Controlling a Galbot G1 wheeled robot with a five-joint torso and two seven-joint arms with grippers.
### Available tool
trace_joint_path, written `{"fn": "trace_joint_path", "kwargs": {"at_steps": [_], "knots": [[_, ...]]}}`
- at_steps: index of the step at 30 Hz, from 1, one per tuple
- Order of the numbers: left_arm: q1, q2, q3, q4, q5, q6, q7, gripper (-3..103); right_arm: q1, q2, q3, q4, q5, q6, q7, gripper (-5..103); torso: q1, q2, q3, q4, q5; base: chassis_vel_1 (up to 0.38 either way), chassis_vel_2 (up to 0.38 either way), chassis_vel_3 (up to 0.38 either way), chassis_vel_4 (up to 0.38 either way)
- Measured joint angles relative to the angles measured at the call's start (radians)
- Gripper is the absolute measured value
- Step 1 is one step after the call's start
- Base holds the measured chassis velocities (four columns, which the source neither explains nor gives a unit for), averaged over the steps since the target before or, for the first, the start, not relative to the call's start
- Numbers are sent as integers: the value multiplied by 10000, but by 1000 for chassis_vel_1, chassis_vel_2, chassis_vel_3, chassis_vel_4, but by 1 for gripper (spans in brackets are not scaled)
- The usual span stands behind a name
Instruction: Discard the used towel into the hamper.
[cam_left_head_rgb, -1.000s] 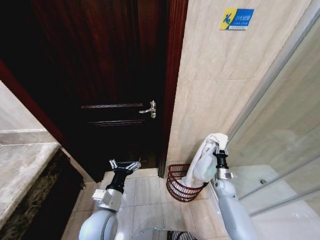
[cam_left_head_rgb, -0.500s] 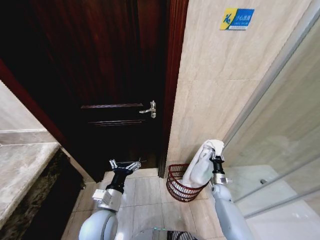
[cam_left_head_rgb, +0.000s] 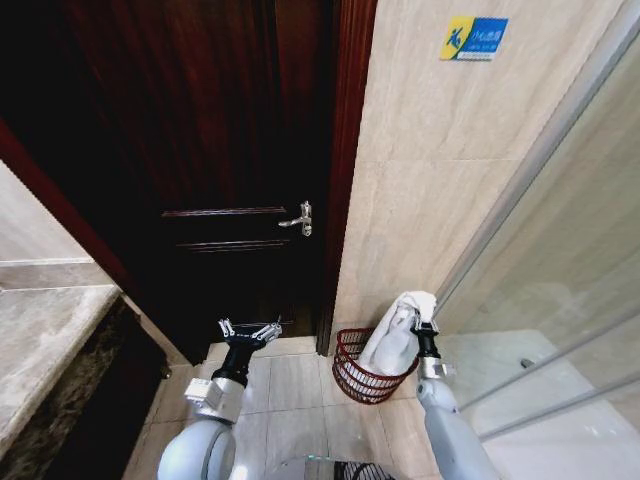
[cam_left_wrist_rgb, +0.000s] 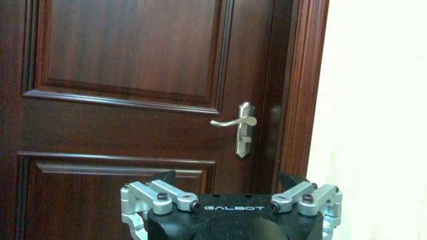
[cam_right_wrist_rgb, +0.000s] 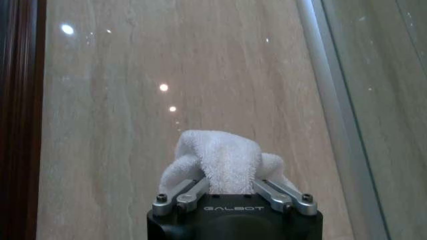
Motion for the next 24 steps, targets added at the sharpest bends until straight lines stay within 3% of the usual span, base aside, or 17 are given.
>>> {"fn": "trace_joint_path", "kwargs": {"at_steps": [16, 24], "knots": [[0, 0, 0, 1, 0, 0, 0, 100, 315, 800, -351, -922, -179, -11, 121, 11, 0, 0, 0, 2, -3, -6, 10, 6, -6], [0, 0, 0, 0, 0, 0, 0, 100, 241, 655, -333, -1451, 44, -16, 176, 11, 1, 0, 0, -2, -4, -15, 27, 20, -20]]}}
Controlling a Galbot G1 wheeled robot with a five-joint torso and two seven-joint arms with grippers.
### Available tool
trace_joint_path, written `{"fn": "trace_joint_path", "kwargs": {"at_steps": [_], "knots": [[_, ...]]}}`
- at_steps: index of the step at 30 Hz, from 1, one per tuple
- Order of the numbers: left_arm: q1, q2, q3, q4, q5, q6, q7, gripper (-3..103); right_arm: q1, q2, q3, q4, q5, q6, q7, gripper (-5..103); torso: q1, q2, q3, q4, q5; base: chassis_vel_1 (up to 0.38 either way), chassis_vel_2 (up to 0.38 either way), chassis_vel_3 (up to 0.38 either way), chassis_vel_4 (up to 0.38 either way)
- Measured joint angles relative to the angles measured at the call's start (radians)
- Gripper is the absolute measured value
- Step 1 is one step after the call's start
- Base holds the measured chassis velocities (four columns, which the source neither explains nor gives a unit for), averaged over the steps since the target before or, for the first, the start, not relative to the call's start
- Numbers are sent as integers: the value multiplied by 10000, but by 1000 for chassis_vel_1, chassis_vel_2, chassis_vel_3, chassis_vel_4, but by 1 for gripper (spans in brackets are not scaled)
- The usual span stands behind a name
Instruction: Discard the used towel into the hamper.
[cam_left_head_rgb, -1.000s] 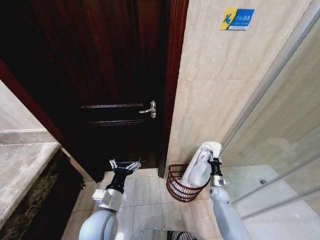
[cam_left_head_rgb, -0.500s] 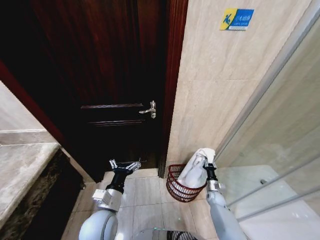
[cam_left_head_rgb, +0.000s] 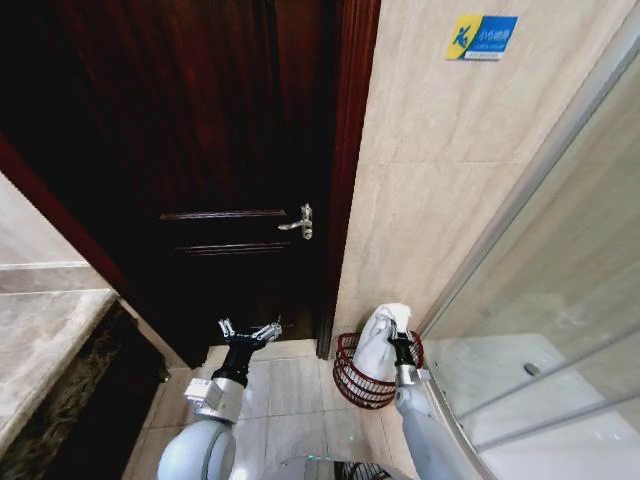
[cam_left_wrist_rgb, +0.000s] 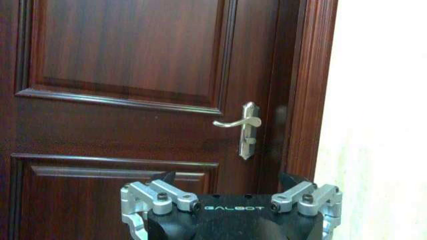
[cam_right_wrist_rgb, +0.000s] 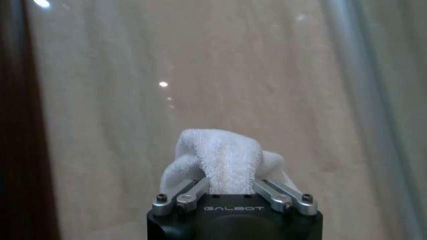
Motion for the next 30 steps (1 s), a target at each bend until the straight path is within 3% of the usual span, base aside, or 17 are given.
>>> {"fn": "trace_joint_path", "kwargs": {"at_steps": [12, 16, 19, 24, 28, 30], "knots": [[0, 0, 0, -1, 0, 0, 0, 100, 698, -311, 122, -2409, 95, -6, -363, 11, 0, 0, 0, 2, 4, 0, 0, 0, 0], [0, 0, 0, 0, 0, 0, 0, 100, 914, -201, 100, -2802, -314, -5, -170, 11, 0, 0, 0, 3, 0, 0, 0, 0, 0], [0, 0, 0, 0, 0, 0, 0, 100, 871, 37, 76, -2919, -1284, -5, 593, 11, 0, -2, -1, 5, 2, 0, 0, 0, 0], [0, 0, 0, 0, 0, 0, 0, 100, 619, 48, 69, -2818, -1883, -300, 968, 11, 0, -2, 0, 2, 4, 0, 0, 0, 0], [0, 0, 0, 0, 0, 0, 0, 100, 372, -235, 12, -2475, -2913, -1537, 2286, 11, -1, -2, -1, 1, 2, 0, 0, 0, 0], [0, 0, 0, 0, 0, 0, 0, 100, 373, -328, -10, -2451, -2925, -1750, 2317, 11, -1, -2, -1, 1, 2, 0, 0, 0, 0]]}}
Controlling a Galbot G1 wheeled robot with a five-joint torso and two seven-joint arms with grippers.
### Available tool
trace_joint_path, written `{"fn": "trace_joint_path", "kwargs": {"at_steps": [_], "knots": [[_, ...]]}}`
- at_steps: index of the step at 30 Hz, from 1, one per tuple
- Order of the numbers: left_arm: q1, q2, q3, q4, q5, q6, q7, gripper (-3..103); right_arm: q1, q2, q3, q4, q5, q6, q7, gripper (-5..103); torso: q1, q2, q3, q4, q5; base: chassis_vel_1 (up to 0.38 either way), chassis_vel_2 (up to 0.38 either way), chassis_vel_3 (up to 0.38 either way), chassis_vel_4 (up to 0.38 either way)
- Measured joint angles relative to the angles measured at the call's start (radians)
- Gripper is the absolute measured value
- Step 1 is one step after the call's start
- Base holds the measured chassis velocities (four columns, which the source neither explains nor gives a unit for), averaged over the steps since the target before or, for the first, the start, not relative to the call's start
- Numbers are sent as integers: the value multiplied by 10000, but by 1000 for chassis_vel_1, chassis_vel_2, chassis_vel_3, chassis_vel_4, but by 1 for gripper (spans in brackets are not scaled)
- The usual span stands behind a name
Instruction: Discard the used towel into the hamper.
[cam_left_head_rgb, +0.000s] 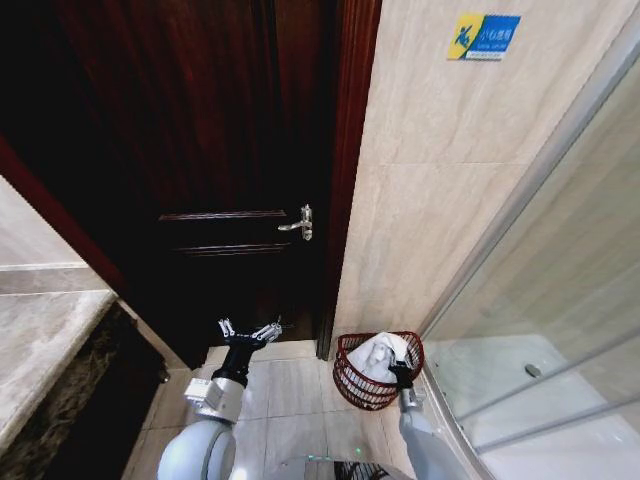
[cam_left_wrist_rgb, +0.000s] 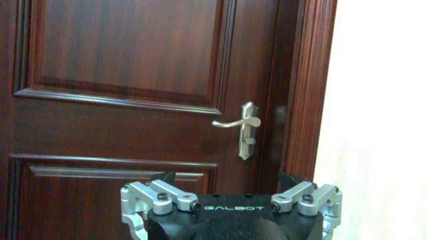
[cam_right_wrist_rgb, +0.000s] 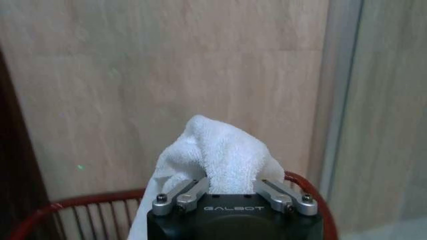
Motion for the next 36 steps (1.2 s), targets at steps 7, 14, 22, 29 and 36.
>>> {"fn": "trace_joint_path", "kwargs": {"at_steps": [7, 14, 22, 29, 36], "knots": [[0, 0, 0, 0, 0, 0, 0, 100, -14, -381, -69, 180, -180, -1027, -835, 11, -1, 0, -1, 3, -1, 0, 0, 0, 0], [0, 0, 0, 0, 0, 0, 0, 100, -217, -930, -200, 538, -858, -3355, -1950, 11, 0, 0, 0, 0, 2, 0, 0, 0, 0], [0, 0, 0, 0, 0, 0, 0, 100, 862, -1336, -603, 118, -1144, -5249, -2881, 11, 0, 0, 0, 0, -1, 0, 0, 0, 0], [0, 0, 0, 0, -1, 0, 0, 100, 1979, -709, -1068, -714, -2549, -5482, -2876, 11, 0, 0, 1, 5, 4, 0, 0, 0, 0], [0, 0, 0, 0, 0, -1, 0, 100, 2340, 224, -1439, -1052, -3127, -5522, -2632, 11, 0, 0, 1, 1, -2, 0, 0, 0, 0]]}}
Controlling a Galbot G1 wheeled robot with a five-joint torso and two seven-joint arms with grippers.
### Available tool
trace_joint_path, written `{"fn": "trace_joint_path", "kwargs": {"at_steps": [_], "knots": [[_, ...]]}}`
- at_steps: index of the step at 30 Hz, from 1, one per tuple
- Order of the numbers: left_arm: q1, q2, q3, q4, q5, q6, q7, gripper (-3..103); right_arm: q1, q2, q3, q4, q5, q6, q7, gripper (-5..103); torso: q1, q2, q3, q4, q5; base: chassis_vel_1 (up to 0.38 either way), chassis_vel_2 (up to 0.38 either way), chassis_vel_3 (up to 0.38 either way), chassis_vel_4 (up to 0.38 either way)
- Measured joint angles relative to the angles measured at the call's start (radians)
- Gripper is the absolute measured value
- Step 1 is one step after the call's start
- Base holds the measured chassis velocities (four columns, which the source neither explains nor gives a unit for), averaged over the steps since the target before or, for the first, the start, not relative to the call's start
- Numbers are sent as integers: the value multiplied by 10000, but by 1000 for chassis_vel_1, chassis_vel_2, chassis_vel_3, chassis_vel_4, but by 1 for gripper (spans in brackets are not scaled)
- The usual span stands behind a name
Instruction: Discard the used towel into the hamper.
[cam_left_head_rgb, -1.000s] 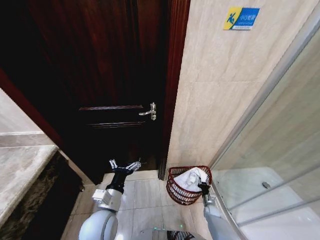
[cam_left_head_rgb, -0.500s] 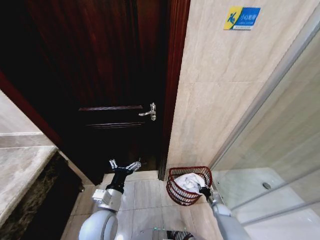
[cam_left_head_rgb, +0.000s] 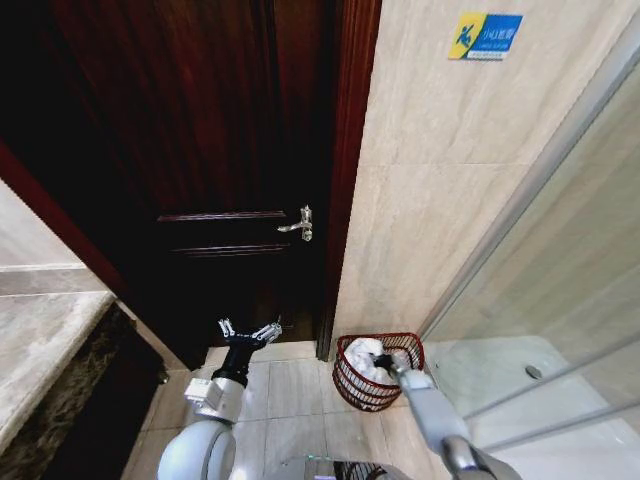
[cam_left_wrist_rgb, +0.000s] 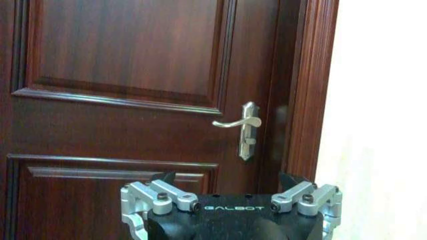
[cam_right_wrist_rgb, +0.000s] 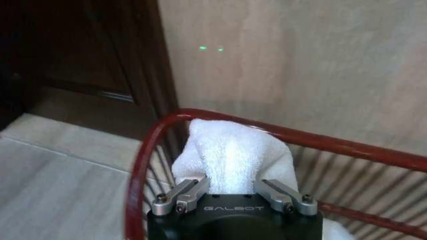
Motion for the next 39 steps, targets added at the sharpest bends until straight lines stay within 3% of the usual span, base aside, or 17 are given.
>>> {"fn": "trace_joint_path", "kwargs": {"at_steps": [5, 11, 15, 17, 19, 20, 22, 23, 25, 28, 29, 31, 32, 35, 37, 39], "knots": [[0, 0, 0, 0, 0, 1, 0, 100, 504, 308, 248, -905, -248, 217, 409, 11, 0, 0, 0, 2, 3, 0, 0, 0, 0], [0, 0, 0, -1, 1, 0, 0, 100, 741, 113, 424, -1496, -456, 162, 935, 9, 1, 0, 0, -1, 0, 0, 0, 0, 0], [0, 0, 0, -1, 0, 0, 0, 100, 661, -70, 439, -1507, -294, 63, 932, 25, 0, 0, -1, -2, -2, 0, 0, 0, 0], [0, 0, 0, 0, 0, 0, 0, 100, 228, -8, 352, -1087, -528, 718, 688, 36, 0, 0, -1, -3, 4, 0, 0, 0, 0], [0, 0, 0, 0, 0, 1, 0, 100, 49, 89, 352, -861, -796, 910, 598, 41, 0, 0, -1, -3, 4, 0, 0, 0, 0], [0, 1, 0, 0, 0, 1, 0, 100, -40, 208, 411, -754, -1200, 1089, 746, 41, 0, 0, -1, -4, 5, 0, 0, 0, 0], [0, 0, 1, -1, 0, 0, 0, 100, -42, 386, 602, -729, -2102, 1353, 1441, 52, 0, 0, -2, 7, 11, 0, 0, 0, 0], [0, 0, 1, -1, 0, 0, 0, 100, -42, 386, 602, -729, -2102, 1353, 1441, 52, 0, 0, -2, 7, 11, 0, 0, 0, 0], [0, 0, -1, 0, 0, 0, 0, 100, -156, 180, 669, -388, -2865, 1462, 1788, 63, 0, 1, -1, 6, 6, 0, 0, 0, 0], [0, 1, -1, 0, 0, 0, 0, 100, -283, -87, 781, -64, -3404, 1655, 2243, 68, 0, 2, -1, -3, -4, 0, 0, 0, 0], [0, 1, 0, -1, 0, 0, 0, 100, -401, -244, 790, 202, -3035, 1865, 2159, 74, 0, 2, -1, -2, 0, 0, 0, 0, 0], [0, -1, 1, 0, 0, 0, 0, 100, -975, -484, 598, 1270, -1187, 1708, 1609, 85, 0, 2, -2, 0, 1, 0, 0, 0, 0], [0, -1, 1, 0, 0, 0, 0, 100, -975, -484, 598, 1270, -1187, 1708, 1609, 85, 0, 2, -2, 0, 1, 0, 0, 0, 0], [0, 0, 2, 0, 0, 1, 0, 100, -2181, -703, 298, 3521, 973, 617, 731, 98, 0, 2, -1, -4, 3, 0, 0, 0, 0], [0, 0, 1, -1, 0, 0, 0, 100, -2416, -654, 326, 3914, 1008, 549, 809, 100, -1, 3, -2, -2, 2, 0, 0, 0, 0], [0, 0, 1, 0, 0, 1, 0, 100, -2589, -483, 611, 4044, 327, 828, 1166, 100, -1, 2, -2, 1, 6, 0, 0, 0, 0]]}}
